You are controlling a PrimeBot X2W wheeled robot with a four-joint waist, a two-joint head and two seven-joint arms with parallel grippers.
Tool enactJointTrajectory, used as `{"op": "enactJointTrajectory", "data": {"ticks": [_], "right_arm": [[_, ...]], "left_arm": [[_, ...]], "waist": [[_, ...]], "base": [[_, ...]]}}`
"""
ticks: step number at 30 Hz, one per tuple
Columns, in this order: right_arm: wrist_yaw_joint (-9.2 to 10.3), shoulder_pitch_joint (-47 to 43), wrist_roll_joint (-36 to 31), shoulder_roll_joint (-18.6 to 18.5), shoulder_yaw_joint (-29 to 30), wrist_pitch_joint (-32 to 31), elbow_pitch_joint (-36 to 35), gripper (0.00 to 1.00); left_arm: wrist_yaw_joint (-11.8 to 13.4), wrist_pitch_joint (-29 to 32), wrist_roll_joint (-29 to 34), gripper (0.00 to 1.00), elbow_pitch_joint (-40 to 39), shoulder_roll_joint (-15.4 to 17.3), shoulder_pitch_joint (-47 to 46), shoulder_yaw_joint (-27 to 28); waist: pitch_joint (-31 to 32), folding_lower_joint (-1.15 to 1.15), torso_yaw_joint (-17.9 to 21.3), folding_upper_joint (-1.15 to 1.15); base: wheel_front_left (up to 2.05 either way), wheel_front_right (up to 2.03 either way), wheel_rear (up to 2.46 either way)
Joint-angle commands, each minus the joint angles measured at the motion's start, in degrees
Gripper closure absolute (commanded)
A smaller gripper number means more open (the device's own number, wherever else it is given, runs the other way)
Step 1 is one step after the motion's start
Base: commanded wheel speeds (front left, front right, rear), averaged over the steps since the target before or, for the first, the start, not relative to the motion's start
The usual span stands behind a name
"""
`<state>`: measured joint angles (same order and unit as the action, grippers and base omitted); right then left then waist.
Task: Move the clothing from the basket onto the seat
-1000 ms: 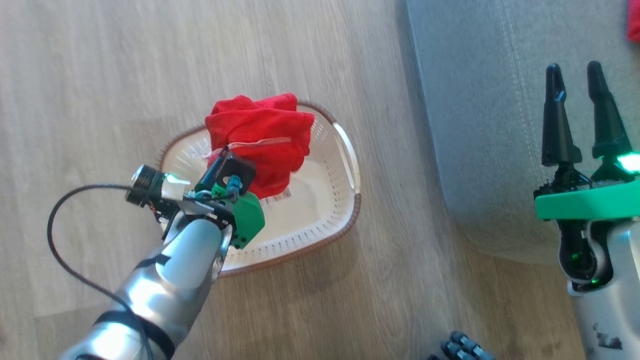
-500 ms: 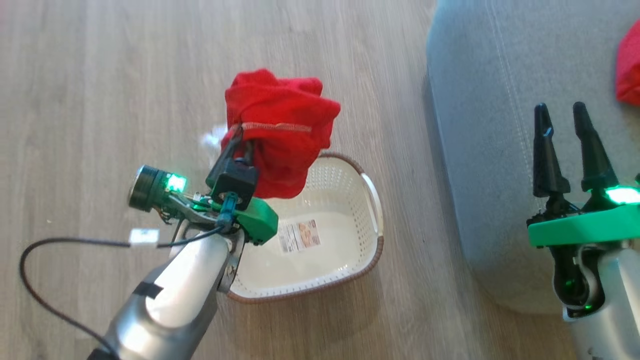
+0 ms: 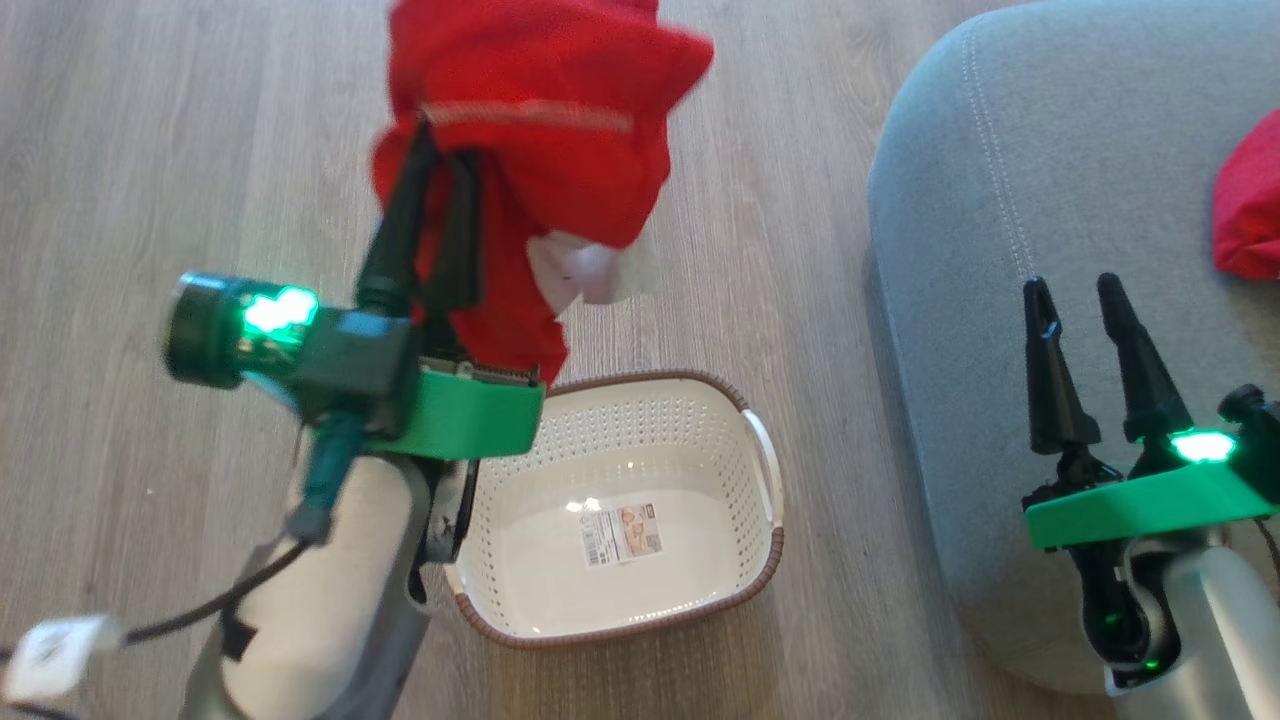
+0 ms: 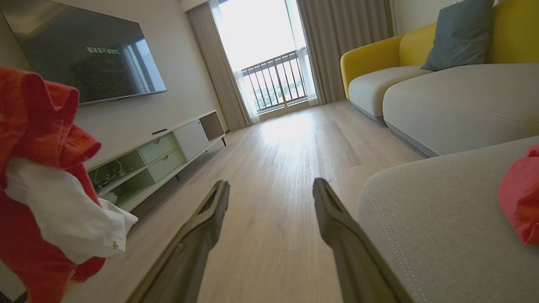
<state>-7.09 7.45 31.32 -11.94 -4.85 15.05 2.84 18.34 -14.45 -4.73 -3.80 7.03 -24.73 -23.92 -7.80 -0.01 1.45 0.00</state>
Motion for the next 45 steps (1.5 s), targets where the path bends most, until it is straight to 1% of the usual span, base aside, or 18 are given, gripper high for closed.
{"op": "enactJointTrajectory", "data": {"ticks": [1,6,12,15,18,25,29,33,40,45], "right_arm": [[-0.4,0.4,-0.3,-0.2,-1.4,0.0,-1.6,0.0],[-0.4,0.3,-0.2,0.1,-2.1,0.0,-1.3,0.0],[-0.4,0.0,-0.7,-0.2,-2.9,0.0,-1.0,0.0],[-0.4,-0.1,-0.6,-0.3,-3.0,0.0,-1.1,0.0],[-0.4,-0.3,-0.6,-0.3,-3.0,0.0,-1.0,0.0],[-0.4,-0.1,-0.6,0.2,-2.5,0.0,-1.4,0.0],[-0.4,-0.2,-0.6,0.0,-2.7,0.0,-1.4,0.0],[-0.4,-0.1,-0.7,-0.1,-2.9,0.0,-1.4,0.0],[-0.4,0.3,-0.3,-0.7,-4.0,0.0,-2.3,0.0],[-0.4,-0.3,0.6,-2.2,-6.5,0.0,-5.2,0.0]], "left_arm": [[0.0,-0.5,-0.2,1.0,-4.0,-0.2,-1.5,3.3],[-1.6,-0.5,-0.8,1.0,-12.6,-2.7,-1.4,7.2],[-4.3,-0.5,-0.6,1.0,-17.9,-3.9,-2.2,7.0],[-5.5,-0.5,-0.8,1.0,-18.9,-4.1,-2.3,5.6],[-6.8,-0.5,-1.1,1.0,-18.8,-4.1,-2.1,3.1],[-9.5,-0.5,-2.7,1.0,-15.3,-4.1,-0.8,-3.7],[-9.9,-0.5,-4.1,1.0,-13.6,-4.1,-0.2,-6.4],[-9.6,-0.5,-4.5,1.0,-12.9,-4.1,-0.1,-7.4],[-9.6,-0.5,-4.2,1.0,-11.6,-4.1,-0.1,-6.6],[-9.8,-0.5,-3.7,1.0,-11.1,-4.1,0.1,-5.4]], "waist": [[0.3,0.01,0.2,0.0],[0.9,0.01,0.7,0.0],[1.6,0.01,1.2,0.0],[1.7,0.01,1.4,0.0],[1.8,0.01,1.6,0.0],[1.2,0.01,1.9,0.0],[1.0,0.01,2.0,0.0],[1.0,0.01,2.1,0.0],[1.2,0.01,2.9,0.0],[1.5,0.01,3.3,0.0]], "base": [[0.0,0.0,0.0],[0.0,0.0,0.0],[0.0,0.0,0.0],[0.0,0.0,0.0],[0.0,0.0,0.0],[0.0,0.0,0.0],[0.0,0.0,0.0],[0.0,0.0,0.0],[0.0,0.0,0.0],[0.0,0.0,0.0]]}}
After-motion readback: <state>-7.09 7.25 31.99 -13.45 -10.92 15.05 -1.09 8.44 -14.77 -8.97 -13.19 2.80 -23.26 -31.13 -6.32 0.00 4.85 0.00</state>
